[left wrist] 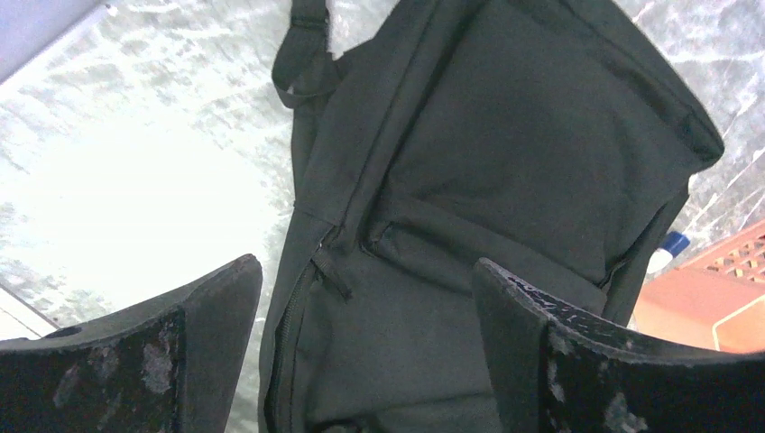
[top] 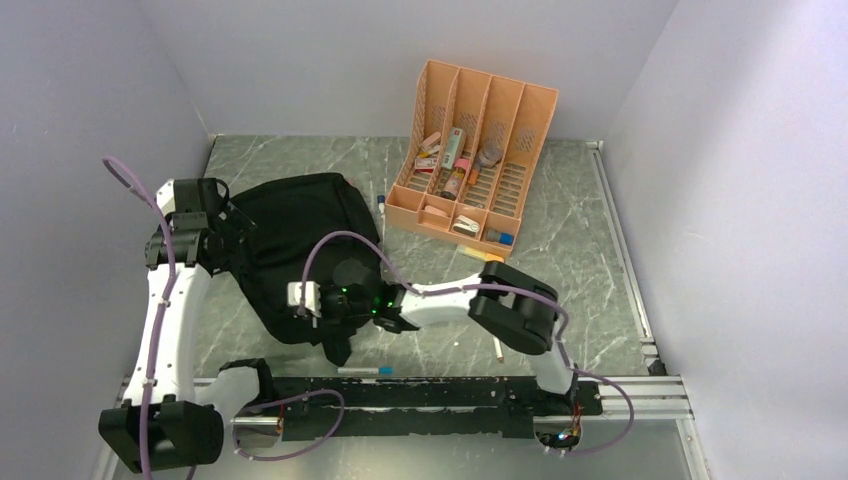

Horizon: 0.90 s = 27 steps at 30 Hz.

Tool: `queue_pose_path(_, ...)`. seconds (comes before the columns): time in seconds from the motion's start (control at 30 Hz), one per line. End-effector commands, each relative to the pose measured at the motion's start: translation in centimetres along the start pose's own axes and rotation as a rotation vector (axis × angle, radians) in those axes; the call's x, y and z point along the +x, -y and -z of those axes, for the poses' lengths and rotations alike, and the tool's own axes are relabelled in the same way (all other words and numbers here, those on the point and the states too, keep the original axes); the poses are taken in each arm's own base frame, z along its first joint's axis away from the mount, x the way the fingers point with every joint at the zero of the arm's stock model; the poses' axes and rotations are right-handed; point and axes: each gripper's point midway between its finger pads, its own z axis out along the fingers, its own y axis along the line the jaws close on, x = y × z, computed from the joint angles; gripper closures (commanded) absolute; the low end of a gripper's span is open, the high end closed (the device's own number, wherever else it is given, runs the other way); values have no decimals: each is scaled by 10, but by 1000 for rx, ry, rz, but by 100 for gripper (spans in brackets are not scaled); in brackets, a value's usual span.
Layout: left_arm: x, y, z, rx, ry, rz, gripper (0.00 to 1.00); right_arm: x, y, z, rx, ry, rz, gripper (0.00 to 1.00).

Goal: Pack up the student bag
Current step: Zip the student bag at the center of the board.

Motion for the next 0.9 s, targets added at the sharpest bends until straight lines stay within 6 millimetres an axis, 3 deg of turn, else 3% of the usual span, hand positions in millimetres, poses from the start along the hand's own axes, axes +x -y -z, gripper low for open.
queue_pose_path(0.0,-26,-5,20,-48,113,7,10,-14,32,-25,94,63,23,92)
queue_pose_path(0.07,-27,-5,23,-49,121,-1,10,-21,40,-31,108,75,32,84)
queue_pose_path(0.17,-23,-5,21,-45,118,-12,10,-40,44,-23,123,110,27,69)
queue_pose_path(0.37,-12,5,16,16,76,-36,10,-76,39,20,130,180,-2,44)
queue_pose_path(0.5,-7,16,11,79,51,-82,11,-95,37,56,173,225,-49,40)
queue_pose_path(0.67,5,34,6,182,2,-129,11,-90,61,102,398,199,-197,38)
queue_pose_path(0.87,13,41,1,215,-18,-155,11,-43,103,140,691,73,-468,36)
